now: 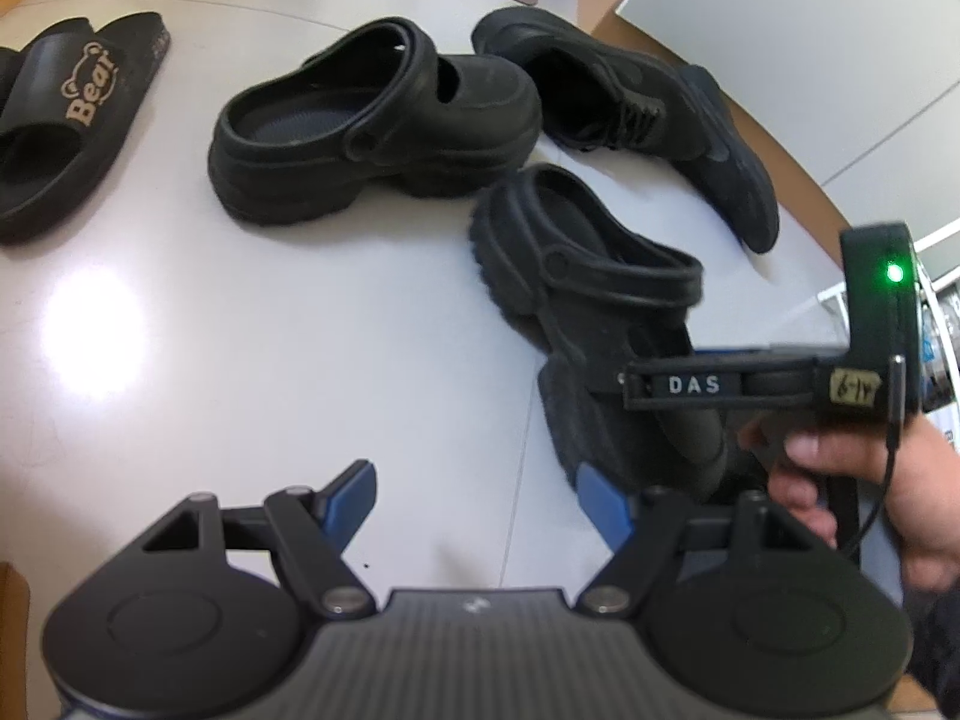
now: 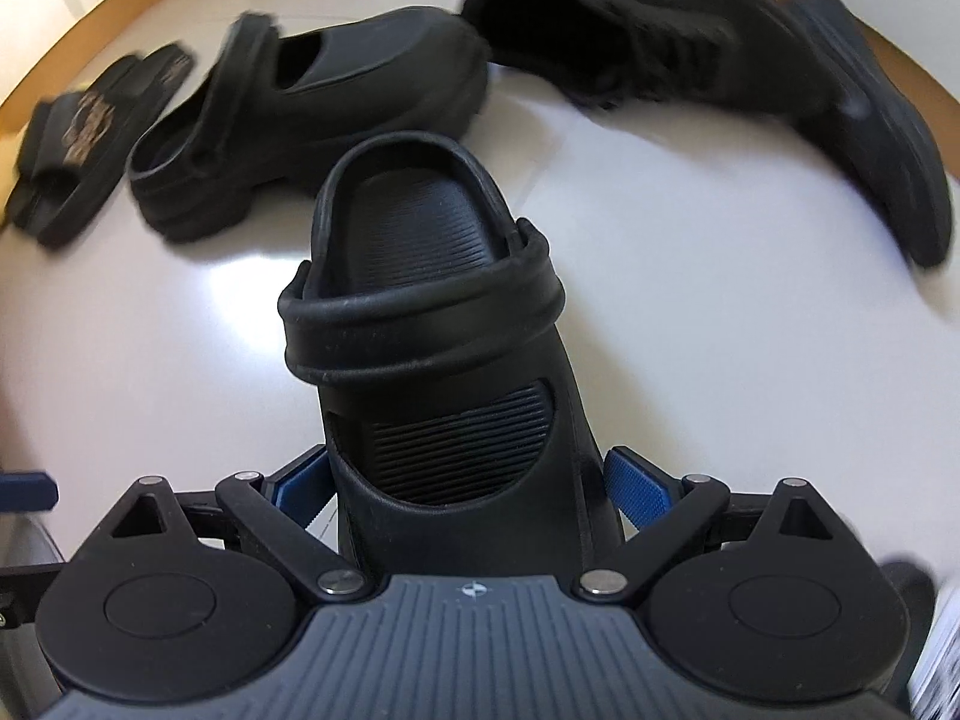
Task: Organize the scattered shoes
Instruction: 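Lift and carry the clog beside the paired clogs with the right gripper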
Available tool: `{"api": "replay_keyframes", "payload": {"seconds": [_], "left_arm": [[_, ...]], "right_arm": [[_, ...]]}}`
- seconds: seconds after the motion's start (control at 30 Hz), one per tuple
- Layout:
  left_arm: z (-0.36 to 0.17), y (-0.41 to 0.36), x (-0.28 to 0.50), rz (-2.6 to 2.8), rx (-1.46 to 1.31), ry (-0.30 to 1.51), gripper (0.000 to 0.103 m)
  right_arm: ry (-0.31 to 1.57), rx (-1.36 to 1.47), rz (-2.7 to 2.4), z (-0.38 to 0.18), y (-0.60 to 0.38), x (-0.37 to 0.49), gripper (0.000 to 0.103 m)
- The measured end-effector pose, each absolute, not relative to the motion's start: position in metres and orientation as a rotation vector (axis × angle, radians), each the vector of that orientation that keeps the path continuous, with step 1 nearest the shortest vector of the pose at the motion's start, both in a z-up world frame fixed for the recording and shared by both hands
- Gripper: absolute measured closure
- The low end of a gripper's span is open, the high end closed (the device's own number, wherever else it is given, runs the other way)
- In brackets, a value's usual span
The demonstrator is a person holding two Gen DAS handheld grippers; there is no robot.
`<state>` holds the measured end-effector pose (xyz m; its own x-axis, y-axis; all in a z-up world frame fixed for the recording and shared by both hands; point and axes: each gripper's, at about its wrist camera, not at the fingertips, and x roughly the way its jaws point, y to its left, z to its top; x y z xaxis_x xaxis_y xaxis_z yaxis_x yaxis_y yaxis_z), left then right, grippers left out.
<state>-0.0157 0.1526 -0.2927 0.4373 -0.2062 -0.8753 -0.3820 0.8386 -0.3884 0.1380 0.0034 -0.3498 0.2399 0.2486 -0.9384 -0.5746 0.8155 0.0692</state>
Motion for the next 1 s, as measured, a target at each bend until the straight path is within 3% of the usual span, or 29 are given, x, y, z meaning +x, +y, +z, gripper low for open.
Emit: {"api": "replay_keyframes", "payload": {"seconds": [0.43, 0.73, 1.0], "left_arm": [[-0.295, 0.159, -0.019, 0.138, -0.615, 1.129, 0.027], [-0.295, 0.163, -0.017, 0.155, -0.626, 1.126, 0.027], [-0.297, 0.158, -0.013, 0.140, -0.613, 1.127, 0.027]], "right_arm": [[1.295, 0.016, 0.209, -0.352, -0.021, 0.109, 0.005], [1.235, -0.201, 0.346, -0.356, -0.003, 0.090, 0.003], [1.254, -0.074, 0.244, -0.356, -0.012, 0.088, 0.005]]}}
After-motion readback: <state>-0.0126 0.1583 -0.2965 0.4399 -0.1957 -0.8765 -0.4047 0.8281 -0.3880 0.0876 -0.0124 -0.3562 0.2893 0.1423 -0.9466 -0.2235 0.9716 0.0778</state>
